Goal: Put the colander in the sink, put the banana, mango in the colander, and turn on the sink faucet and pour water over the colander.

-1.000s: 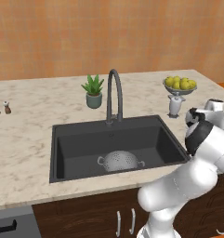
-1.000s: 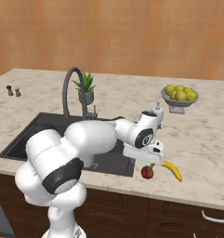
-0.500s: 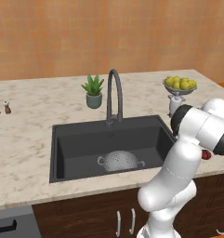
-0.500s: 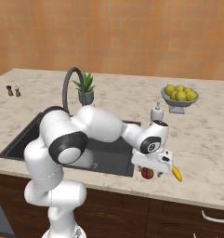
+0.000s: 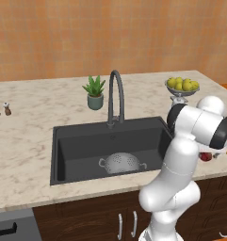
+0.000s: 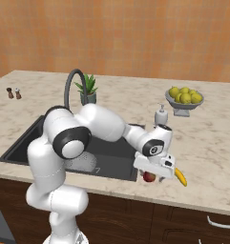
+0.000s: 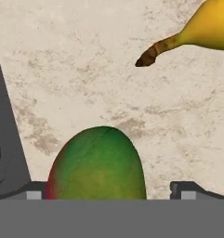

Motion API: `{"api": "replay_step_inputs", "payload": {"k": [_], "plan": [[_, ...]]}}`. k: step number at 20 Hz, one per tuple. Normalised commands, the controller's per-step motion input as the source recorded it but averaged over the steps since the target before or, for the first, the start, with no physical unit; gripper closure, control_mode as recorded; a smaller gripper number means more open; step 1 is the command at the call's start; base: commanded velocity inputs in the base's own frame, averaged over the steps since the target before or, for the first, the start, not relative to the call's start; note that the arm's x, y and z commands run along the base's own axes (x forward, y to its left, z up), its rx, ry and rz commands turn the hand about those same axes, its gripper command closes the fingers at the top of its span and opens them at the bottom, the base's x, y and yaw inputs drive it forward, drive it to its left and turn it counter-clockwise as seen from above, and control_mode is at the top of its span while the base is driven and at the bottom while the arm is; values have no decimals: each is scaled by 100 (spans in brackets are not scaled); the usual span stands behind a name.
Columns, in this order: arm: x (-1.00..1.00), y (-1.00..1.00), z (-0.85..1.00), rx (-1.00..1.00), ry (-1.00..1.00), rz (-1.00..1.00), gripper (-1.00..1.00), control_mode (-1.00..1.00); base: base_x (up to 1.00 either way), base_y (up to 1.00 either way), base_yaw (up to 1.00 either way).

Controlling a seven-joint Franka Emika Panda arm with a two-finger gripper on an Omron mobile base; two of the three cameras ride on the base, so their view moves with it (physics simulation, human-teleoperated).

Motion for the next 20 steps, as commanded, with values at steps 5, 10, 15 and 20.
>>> {"api": "replay_step_inputs", "payload": {"k": [5, 10, 15, 20], "plan": [[0, 19, -55, -8, 0, 0, 100, -100, 0, 0, 0], [0, 0, 2, 1, -1, 0, 100, -100, 0, 0, 0], [-3, 50, 44, 0, -7, 7, 100, -100, 0, 0, 0], [5, 100, 21, 0, -11, 11, 100, -100, 0, 0, 0]]}}
